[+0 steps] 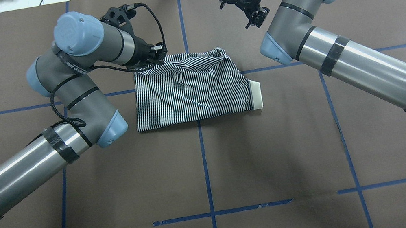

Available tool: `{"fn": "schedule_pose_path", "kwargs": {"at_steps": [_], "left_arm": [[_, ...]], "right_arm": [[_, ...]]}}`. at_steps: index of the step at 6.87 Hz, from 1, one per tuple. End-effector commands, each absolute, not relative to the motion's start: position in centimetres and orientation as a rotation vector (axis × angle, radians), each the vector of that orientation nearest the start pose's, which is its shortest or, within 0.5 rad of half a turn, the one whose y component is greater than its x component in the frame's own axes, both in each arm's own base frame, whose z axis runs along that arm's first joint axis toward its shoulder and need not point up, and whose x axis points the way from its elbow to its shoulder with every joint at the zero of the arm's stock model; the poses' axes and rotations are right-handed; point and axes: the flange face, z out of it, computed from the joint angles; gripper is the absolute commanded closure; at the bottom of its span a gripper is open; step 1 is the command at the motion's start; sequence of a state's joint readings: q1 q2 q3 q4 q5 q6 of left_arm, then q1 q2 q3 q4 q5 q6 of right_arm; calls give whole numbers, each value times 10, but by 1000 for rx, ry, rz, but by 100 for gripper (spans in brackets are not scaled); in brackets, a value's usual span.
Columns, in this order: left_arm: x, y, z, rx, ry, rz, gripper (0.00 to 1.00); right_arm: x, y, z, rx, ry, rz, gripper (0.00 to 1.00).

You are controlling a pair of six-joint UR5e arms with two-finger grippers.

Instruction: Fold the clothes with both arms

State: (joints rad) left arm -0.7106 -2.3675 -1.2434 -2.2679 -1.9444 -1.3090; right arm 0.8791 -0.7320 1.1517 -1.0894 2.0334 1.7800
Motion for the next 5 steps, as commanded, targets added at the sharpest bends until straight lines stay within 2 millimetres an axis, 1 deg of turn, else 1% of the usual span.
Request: {"fn": "schedule_pose_path", "kwargs": {"at_steps": [1,2,3,4,5], "left_arm": [[566,-564,240,195,1145,-130,100],[581,-568,238,195,1131,-118,100],[585,-577,249,235,1098,-95,100],[584,-589,255,275,1096,-106,100],[572,-618,261,303,1101,-135,100]], "right_arm": [[-452,-651,243,-125,-1023,756,0],[-459,-642,239,-128,-1030,740,0],[-465,-621,243,-132,-1040,714,0],[-476,-601,243,-138,-1046,685,0],[-500,-584,240,-145,-1043,660,0]]}}
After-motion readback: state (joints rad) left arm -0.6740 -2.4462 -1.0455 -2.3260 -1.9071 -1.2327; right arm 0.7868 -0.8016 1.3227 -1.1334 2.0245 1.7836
